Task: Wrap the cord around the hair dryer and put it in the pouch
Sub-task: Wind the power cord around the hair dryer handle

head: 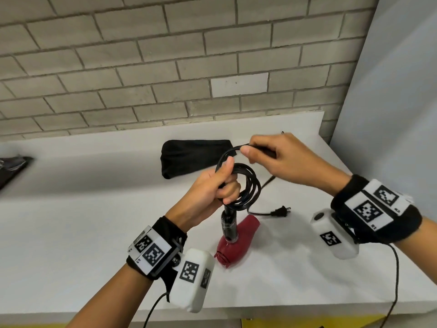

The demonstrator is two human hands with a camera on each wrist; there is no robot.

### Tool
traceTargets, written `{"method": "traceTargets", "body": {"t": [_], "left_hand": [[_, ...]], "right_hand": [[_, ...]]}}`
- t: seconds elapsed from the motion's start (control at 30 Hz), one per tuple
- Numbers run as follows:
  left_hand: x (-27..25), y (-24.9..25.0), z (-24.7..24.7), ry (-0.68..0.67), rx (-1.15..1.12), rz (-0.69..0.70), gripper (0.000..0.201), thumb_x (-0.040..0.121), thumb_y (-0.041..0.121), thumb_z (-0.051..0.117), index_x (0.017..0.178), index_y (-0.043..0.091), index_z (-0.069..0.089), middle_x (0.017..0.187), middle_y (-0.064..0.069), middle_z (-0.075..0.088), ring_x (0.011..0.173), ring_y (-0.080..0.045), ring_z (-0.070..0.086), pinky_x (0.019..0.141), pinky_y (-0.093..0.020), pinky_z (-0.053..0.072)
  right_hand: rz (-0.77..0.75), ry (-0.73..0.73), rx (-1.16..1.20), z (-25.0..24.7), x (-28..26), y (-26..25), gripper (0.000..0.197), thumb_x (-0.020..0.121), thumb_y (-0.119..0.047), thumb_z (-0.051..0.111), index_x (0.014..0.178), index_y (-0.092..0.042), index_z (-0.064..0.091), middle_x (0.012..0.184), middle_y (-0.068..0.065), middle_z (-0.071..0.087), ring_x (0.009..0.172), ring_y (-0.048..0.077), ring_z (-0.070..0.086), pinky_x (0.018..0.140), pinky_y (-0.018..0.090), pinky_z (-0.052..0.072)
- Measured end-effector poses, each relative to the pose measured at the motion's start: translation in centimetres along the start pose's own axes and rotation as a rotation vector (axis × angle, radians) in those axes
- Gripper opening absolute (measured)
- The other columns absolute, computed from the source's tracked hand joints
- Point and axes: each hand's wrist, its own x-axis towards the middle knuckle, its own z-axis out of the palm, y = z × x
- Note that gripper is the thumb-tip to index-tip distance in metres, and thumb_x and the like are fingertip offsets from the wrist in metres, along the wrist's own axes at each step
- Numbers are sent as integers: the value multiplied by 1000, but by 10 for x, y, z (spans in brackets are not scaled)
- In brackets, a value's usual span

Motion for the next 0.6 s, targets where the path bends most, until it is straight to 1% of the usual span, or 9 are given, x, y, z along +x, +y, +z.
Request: {"method": "traceTargets", "body": {"t": [0.1,0.17,0.27,0.3,0.33,0.37,0.47,0.57,0.6], "left_hand": [[2,-2,-1,40,5,6,45,90,46,32,53,22,27,39,12,26,43,-10,33,53,-18,33],[3,-3,0,24,-10,14,45,89,47,30,52,21,30,37,13,27,44,-10,37,60,-16,41],[5,-4,-1,-15,10,27,55,84,54,33,49,14,48,36,14,30,49,-9,55,71,-17,47],[5,-4,-2,-33,22,35,54,81,56,37,52,15,56,36,13,33,56,-8,62,72,-20,49],[6,-5,-3,-39,37,49,55,78,56,41,64,9,65,37,11,40,64,-9,68,76,-23,50],[7,-6,-5,-33,55,64,49,77,55,46,69,14,72,41,9,50,72,-12,71,79,-26,52],[8,-8,-9,35,38,86,34,73,50,65,84,19,74,64,-3,72,86,-22,72,85,-34,53],[11,-9,-10,110,103,63,31,71,42,75,87,16,73,74,-8,75,84,-24,69,76,-28,49],[12,-8,-9,124,104,57,25,74,34,76,89,14,72,76,-10,75,79,-23,67,72,-27,46]], "right_hand": [[88,-71,248,18,-12,0,26,86,-54,42,81,-29,49,63,-10,53,51,1,52,52,13,40],[117,-31,460,32,-17,3,37,84,-48,47,96,-14,53,76,-12,56,65,-4,59,62,8,42],[160,26,660,49,-18,10,48,86,-49,47,106,-8,61,92,12,66,86,12,65,81,23,49],[177,33,678,52,-18,11,48,85,-51,46,102,-10,64,88,15,65,82,19,63,81,28,48],[190,36,695,54,-17,11,45,85,-51,45,95,-12,65,79,12,63,75,17,59,76,27,47],[197,41,711,54,-16,10,41,86,-51,44,88,-16,65,70,5,59,69,12,55,70,24,46],[200,107,686,57,-14,12,45,91,-50,46,84,-8,61,60,-5,48,63,13,47,66,28,42],[178,164,693,61,-17,17,47,89,-52,50,89,-6,58,70,16,55,70,34,53,71,42,48],[175,172,705,62,-19,17,43,90,-51,49,89,-9,58,76,20,57,73,33,56,74,41,50]]}}
